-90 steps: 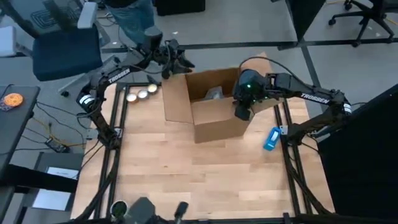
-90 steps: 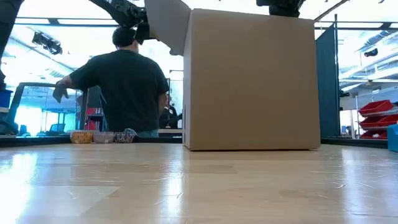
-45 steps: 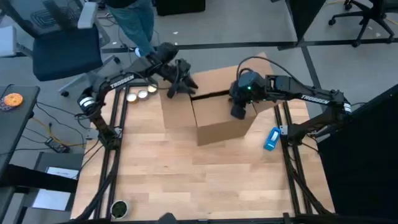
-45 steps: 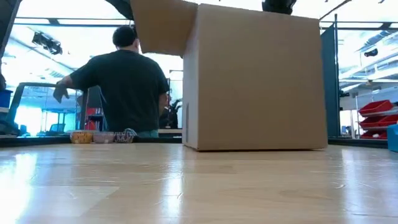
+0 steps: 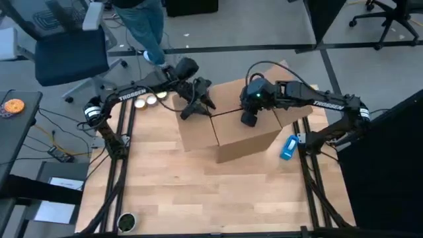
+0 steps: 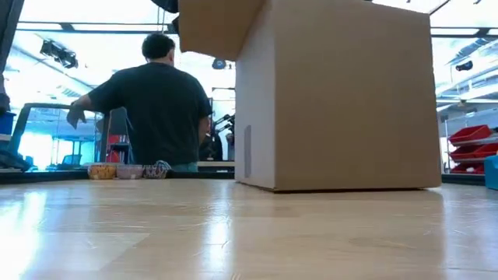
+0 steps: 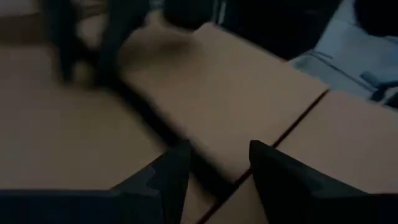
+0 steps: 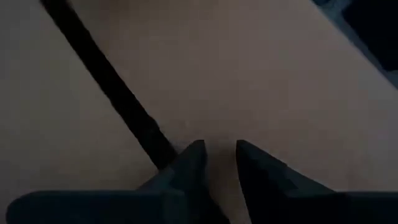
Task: Wrap mug
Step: Close the cardboard box
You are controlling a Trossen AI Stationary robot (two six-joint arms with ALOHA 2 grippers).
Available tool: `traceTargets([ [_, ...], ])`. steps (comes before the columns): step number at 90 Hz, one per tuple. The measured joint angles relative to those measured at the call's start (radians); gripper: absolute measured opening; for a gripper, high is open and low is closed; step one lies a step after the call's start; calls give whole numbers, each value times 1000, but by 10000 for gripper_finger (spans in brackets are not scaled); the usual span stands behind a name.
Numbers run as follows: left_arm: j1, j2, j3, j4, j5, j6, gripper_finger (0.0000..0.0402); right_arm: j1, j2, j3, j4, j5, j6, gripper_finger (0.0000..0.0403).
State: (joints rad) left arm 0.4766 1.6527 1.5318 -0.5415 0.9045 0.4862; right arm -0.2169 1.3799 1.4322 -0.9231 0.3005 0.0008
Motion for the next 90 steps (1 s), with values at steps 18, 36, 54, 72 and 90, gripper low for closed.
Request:
traceTargets([
  [18,-88,-6,2,50,-231,0,152,0,25,0,-7,-1,-20,72],
  [36,-161,-8,1,186,-400,-144,152,0,23,0,5,-1,-21,72],
  [54,-203,19,7,161,-605,-203,152,7,23,4,16,1,-30,72],
  [72,-191,33,10,87,-611,-306,152,50,22,76,13,134,-36,73],
  [90,-178,27,9,31,-628,-313,152,91,-5,211,-82,343,4,73],
])
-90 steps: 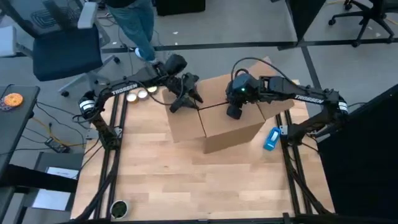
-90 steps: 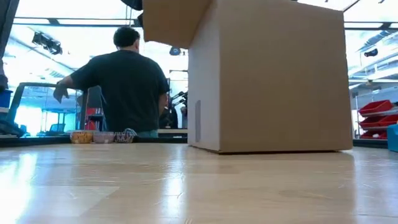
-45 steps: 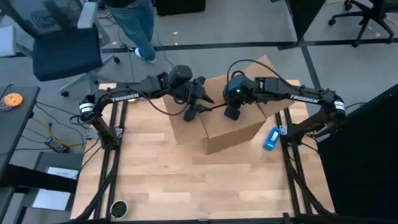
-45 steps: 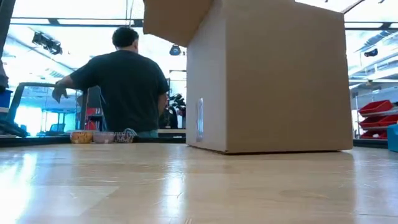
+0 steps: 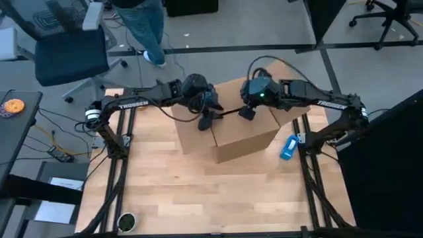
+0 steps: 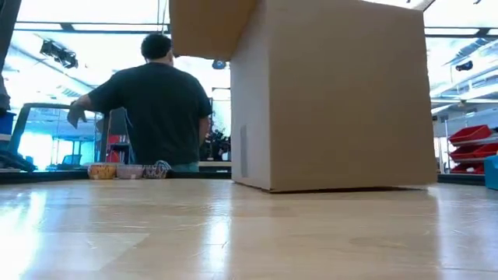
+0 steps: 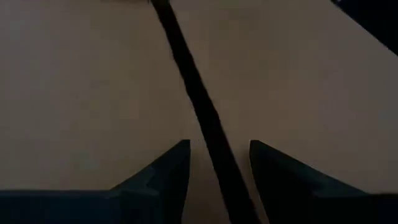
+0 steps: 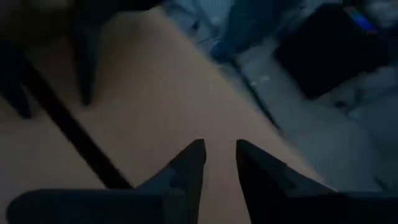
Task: Wrap mug
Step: Close the cardboard box
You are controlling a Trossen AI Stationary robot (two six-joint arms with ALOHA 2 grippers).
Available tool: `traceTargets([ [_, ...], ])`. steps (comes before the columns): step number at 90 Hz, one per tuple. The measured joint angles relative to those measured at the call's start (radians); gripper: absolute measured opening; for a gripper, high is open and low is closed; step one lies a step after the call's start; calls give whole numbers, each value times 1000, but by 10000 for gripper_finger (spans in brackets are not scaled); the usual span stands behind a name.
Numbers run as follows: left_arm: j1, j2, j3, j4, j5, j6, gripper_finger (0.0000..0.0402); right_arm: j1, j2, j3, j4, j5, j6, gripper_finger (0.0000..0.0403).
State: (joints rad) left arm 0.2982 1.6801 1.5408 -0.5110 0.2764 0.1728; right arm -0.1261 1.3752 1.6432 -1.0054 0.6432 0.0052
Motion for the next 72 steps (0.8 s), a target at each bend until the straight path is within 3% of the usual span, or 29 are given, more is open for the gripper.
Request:
traceTargets([
  [14,22,-10,0,-51,0,15,152,-46,-29,100,-264,171,285,73],
  [29,55,-34,-4,-76,-19,34,152,-112,-87,142,-496,185,574,73],
  [42,69,-47,-5,-77,-29,48,152,-165,-161,142,-565,197,686,73],
  [51,69,-47,-5,-85,-30,48,152,-219,-212,141,-567,95,688,73],
  [72,67,-47,-6,-79,-28,44,152,-377,-285,140,-567,-328,614,51],
])
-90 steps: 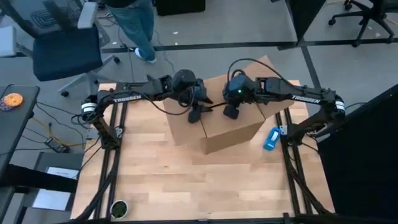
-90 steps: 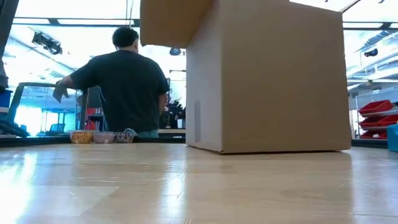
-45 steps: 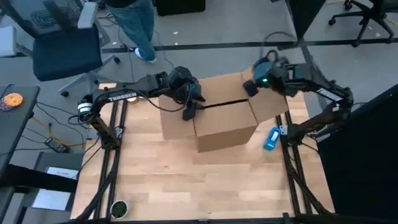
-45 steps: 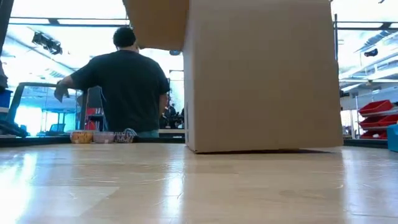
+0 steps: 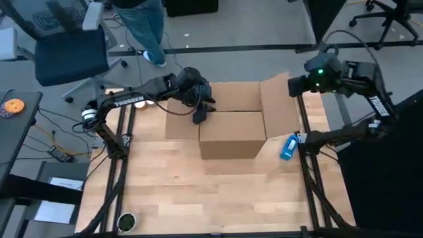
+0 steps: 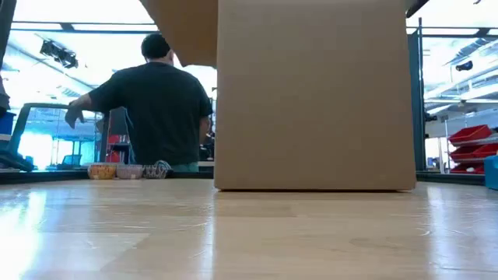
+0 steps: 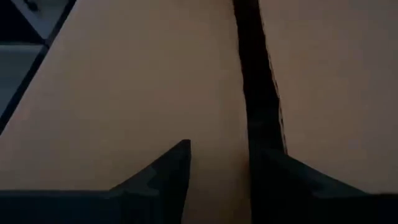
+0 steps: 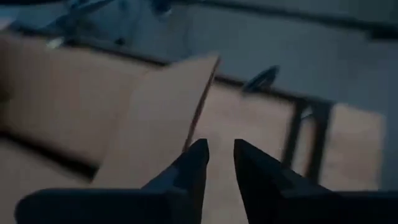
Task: Wrap mug
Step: Close the cardboard box
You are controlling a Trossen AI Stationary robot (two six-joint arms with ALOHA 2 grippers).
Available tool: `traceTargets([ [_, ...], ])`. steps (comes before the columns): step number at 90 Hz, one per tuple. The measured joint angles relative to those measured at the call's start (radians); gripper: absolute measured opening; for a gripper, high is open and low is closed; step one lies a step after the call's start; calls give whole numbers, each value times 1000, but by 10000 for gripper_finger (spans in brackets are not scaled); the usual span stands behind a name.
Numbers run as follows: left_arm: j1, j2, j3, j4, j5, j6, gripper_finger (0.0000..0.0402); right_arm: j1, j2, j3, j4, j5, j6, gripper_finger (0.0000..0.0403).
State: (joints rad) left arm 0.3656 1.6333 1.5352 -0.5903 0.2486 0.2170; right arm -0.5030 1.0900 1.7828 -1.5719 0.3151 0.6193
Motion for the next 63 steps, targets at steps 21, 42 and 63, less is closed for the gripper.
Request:
traceTargets([
  [21,0,0,0,1,6,-4,152,-98,-11,-1,1,-94,-136,3],
  [42,0,0,0,-2,7,-6,152,-193,-13,-150,2,-259,-185,1],
  [63,-1,0,0,-5,2,4,152,-113,-3,-189,78,-391,-174,0],
])
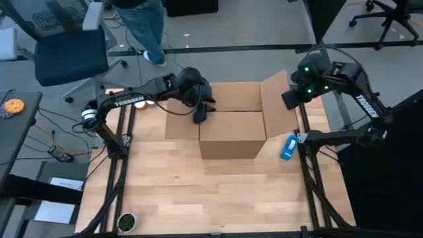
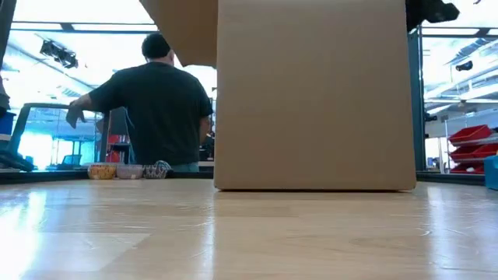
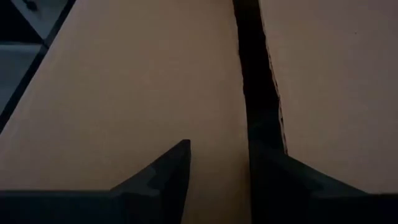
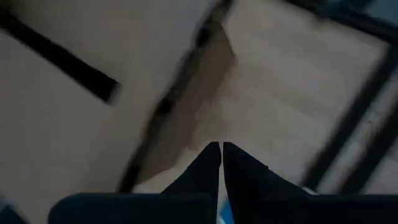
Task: Wrap mug
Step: Close the cardboard box
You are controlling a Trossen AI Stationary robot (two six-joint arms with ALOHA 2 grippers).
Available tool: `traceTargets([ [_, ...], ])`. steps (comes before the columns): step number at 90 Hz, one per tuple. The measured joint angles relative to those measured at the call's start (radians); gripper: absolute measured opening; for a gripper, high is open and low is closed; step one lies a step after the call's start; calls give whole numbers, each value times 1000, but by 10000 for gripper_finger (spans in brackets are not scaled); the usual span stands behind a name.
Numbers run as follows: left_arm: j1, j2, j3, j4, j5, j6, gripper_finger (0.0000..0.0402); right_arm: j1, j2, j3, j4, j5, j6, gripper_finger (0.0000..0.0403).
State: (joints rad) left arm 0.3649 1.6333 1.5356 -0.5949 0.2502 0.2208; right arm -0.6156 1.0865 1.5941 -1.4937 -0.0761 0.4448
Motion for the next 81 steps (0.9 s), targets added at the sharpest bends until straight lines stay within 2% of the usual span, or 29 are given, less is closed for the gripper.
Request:
traceTargets([
  [20,0,0,0,2,-7,4,152,162,19,37,230,-1,-6,0],
  [36,-1,-1,-3,13,-6,15,152,287,136,-10,292,106,-54,0],
  [53,1,-19,-3,-9,-14,21,152,373,243,-20,527,105,-185,0],
  [67,2,-88,-7,-46,-22,37,152,386,325,-22,512,99,-208,0],
  [81,2,-244,-6,-70,-16,34,152,386,371,-19,492,100,-214,0],
])
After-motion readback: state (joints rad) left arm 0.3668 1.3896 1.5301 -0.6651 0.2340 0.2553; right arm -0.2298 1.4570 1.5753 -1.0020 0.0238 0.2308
